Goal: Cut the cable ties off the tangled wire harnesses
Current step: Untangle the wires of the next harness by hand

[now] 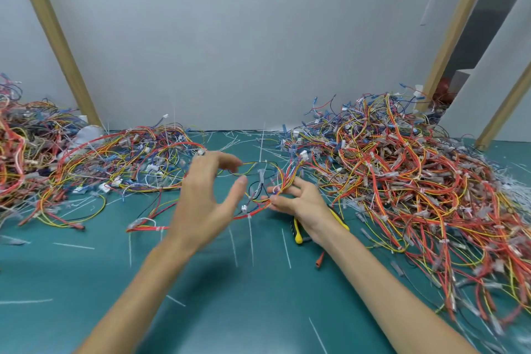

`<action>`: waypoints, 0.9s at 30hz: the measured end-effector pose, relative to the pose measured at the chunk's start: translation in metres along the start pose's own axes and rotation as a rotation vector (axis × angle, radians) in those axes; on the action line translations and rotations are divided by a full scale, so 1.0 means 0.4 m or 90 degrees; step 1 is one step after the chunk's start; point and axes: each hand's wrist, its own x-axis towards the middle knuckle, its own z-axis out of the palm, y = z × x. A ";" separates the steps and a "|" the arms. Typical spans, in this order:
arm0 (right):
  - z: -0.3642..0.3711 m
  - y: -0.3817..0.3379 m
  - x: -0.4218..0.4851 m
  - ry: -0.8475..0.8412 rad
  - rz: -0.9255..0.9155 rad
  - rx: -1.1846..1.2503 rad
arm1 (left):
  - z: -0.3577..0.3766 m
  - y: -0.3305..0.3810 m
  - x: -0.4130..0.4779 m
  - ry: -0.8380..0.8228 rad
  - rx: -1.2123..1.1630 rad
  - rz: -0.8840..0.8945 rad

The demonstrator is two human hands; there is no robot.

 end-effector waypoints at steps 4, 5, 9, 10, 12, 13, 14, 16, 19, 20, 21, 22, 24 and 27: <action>-0.007 -0.008 -0.004 -0.050 -0.006 0.001 | 0.111 0.002 -0.028 -0.155 0.216 0.074; -0.008 -0.013 -0.003 -0.058 0.006 0.019 | 0.129 -0.011 -0.037 -0.182 0.260 0.055; -0.007 -0.025 0.009 -0.024 0.068 0.100 | 0.144 -0.026 -0.049 -0.202 0.339 0.098; -0.004 -0.022 0.012 -0.005 0.068 0.090 | 0.146 -0.029 -0.051 -0.194 0.357 0.117; 0.002 -0.016 0.015 0.013 0.059 0.067 | 0.147 -0.032 -0.054 -0.183 0.352 0.105; 0.003 -0.014 0.015 0.011 0.059 0.064 | 0.149 -0.032 -0.057 -0.182 0.342 0.078; 0.002 -0.014 0.014 0.004 0.064 0.064 | 0.155 -0.032 -0.060 -0.177 0.342 0.057; -0.002 -0.019 0.012 -0.017 0.083 0.068 | 0.165 -0.037 -0.066 -0.163 0.358 0.029; -0.006 -0.023 0.010 -0.062 0.103 0.078 | 0.174 -0.044 -0.069 -0.144 0.362 -0.003; -0.004 -0.023 0.008 -0.076 0.105 0.074 | 0.175 -0.048 -0.069 -0.134 0.356 -0.006; -0.002 -0.024 0.007 -0.088 0.101 0.073 | 0.173 -0.049 -0.069 -0.127 0.347 -0.006; 0.002 -0.025 0.006 -0.097 0.092 0.079 | 0.171 -0.053 -0.068 -0.120 0.335 -0.006; 0.007 -0.026 0.006 -0.111 0.070 0.101 | 0.164 -0.062 -0.065 -0.095 0.261 -0.030; 0.006 -0.026 0.004 -0.132 0.073 0.097 | 0.153 -0.069 -0.060 -0.068 0.114 -0.090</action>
